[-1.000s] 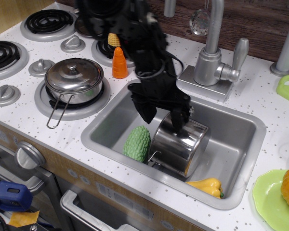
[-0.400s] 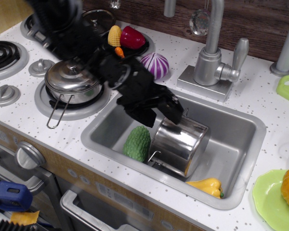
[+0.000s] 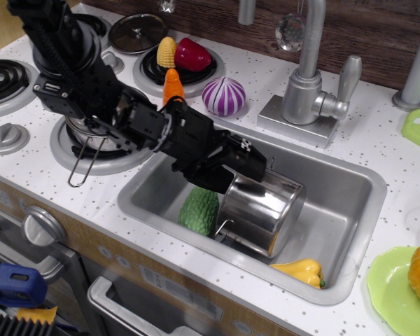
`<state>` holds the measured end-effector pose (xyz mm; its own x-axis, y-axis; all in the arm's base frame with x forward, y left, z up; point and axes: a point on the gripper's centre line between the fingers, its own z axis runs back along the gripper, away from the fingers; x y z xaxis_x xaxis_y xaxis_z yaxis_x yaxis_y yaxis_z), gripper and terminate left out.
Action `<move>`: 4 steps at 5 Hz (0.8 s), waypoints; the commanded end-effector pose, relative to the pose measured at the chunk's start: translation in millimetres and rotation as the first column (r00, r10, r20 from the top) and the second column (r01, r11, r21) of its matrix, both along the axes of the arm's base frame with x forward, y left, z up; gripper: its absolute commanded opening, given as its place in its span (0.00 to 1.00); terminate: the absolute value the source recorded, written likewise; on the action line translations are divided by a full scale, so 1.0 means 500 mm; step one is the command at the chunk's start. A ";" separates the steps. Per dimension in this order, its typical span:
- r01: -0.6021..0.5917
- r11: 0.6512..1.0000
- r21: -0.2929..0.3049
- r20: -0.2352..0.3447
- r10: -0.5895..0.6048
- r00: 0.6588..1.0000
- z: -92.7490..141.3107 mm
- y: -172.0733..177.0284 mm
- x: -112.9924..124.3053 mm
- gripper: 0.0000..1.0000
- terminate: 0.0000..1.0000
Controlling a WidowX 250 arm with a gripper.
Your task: Flip pot upright in sink
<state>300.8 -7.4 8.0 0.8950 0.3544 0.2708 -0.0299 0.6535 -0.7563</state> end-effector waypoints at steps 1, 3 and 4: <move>-0.015 1.000 -0.021 0.047 0.016 0.999 0.010 -0.012 0.011 1.00 0.00; -0.037 0.999 -0.004 0.052 0.037 0.998 0.010 -0.033 0.016 1.00 0.00; -0.055 0.998 0.018 0.051 0.054 0.997 0.009 -0.042 0.018 0.00 0.00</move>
<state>304.3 -31.5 -2.2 0.8680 0.4203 0.2644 -0.0818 0.6463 -0.7587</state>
